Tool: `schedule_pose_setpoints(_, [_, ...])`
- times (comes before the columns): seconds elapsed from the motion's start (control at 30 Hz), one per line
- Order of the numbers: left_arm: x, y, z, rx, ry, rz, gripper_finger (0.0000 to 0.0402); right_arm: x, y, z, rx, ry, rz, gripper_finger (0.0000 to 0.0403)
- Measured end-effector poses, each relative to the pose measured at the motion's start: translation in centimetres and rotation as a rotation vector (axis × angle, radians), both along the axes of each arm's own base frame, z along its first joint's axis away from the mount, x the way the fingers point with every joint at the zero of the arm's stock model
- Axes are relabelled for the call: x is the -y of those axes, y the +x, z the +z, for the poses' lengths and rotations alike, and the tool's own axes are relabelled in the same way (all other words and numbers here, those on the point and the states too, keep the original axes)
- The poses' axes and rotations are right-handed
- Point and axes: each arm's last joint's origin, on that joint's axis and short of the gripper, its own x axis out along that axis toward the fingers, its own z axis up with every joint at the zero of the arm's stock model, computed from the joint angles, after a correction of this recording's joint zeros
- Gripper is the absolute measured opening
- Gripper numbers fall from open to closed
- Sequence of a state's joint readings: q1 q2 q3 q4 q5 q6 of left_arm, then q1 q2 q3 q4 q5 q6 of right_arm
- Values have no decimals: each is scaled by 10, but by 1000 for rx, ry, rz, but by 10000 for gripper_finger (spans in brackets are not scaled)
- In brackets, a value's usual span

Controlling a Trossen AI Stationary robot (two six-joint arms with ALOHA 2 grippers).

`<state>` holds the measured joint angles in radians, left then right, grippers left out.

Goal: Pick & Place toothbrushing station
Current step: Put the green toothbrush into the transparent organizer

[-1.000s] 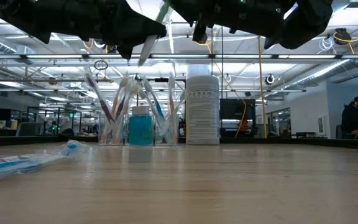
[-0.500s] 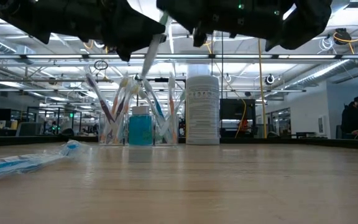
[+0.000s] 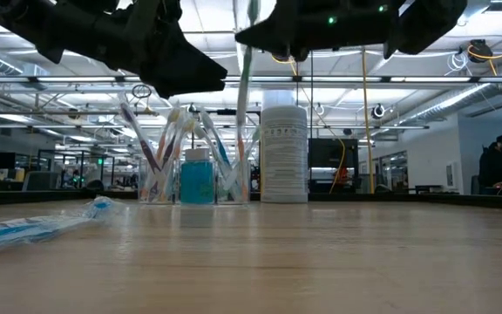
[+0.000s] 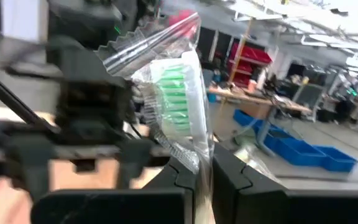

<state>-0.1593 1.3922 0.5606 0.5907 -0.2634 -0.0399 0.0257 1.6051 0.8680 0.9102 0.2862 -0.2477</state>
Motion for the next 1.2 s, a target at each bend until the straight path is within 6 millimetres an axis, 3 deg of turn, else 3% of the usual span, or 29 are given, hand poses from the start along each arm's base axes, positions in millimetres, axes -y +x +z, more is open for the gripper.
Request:
schedule_pose_setpoints(0.13, [4, -1, 0, -7, 28, -30, 211, 25, 0, -3, -22, 34, -47, 12])
schedule_pose_setpoints(0.3, [13, -2, 0, -14, 109, -204, 212, 57, -3, -4, -18, 73, -16, 13])
schedule_pose_setpoints(0.5, [13, -2, 0, -13, 96, -207, 212, 80, -8, -4, 6, 168, 15, 15])
schedule_pose_setpoints(0.8, [13, -1, 0, -13, 114, -209, 212, 87, -1, -19, 30, 210, 18, 13])
schedule_pose_setpoints(1.2, [12, -1, 0, -13, 139, -205, 212, 95, 29, -51, -60, 278, -19, 13])
